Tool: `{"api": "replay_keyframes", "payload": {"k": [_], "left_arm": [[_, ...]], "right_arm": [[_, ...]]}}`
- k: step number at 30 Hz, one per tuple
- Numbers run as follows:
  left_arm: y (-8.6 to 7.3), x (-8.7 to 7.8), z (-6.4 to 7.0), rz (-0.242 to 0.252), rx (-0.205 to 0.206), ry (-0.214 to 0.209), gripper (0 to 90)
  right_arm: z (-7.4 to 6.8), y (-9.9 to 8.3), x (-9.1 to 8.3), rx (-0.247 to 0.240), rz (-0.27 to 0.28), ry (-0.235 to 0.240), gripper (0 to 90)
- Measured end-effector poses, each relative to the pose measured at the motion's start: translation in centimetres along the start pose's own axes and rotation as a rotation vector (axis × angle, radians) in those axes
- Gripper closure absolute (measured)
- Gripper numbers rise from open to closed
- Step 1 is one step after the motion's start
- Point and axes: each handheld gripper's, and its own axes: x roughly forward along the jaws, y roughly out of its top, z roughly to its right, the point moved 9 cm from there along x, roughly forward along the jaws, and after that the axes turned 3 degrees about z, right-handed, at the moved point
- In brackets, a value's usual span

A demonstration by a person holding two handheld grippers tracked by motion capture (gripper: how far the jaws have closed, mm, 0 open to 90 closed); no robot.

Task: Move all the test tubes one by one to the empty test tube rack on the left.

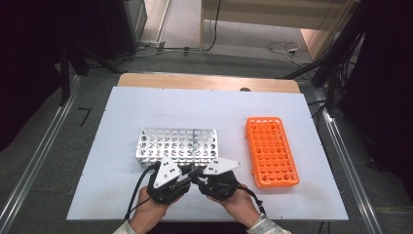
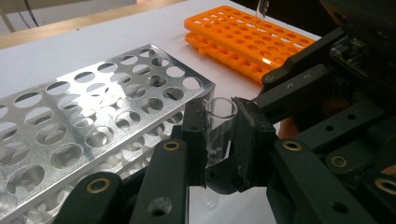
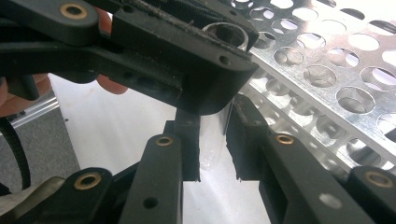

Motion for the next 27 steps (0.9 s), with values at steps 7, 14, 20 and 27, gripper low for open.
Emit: {"api": "replay_keyframes", "payload": {"k": [7,14,20,27], "left_arm": [[0.3,-0.2,0.0,0.011,-0.005,0.0,74.8],[1.2,-1.0,-1.2,0.04,-0.024,0.028,74.8],[2.1,-1.9,-2.7,0.067,-0.047,0.058,74.8],[3.1,-2.9,-4.6,0.093,-0.07,0.098,74.8]], "right_arm": [[0.0,-0.1,0.1,-0.002,-0.007,0.008,57.6],[0.2,-0.2,0.2,0.007,-0.026,0.005,34.0],[0.0,-0.3,0.2,0.008,-0.03,0.01,31.2],[0.1,-0.3,0.1,0.013,-0.029,0.006,30.8]]}}
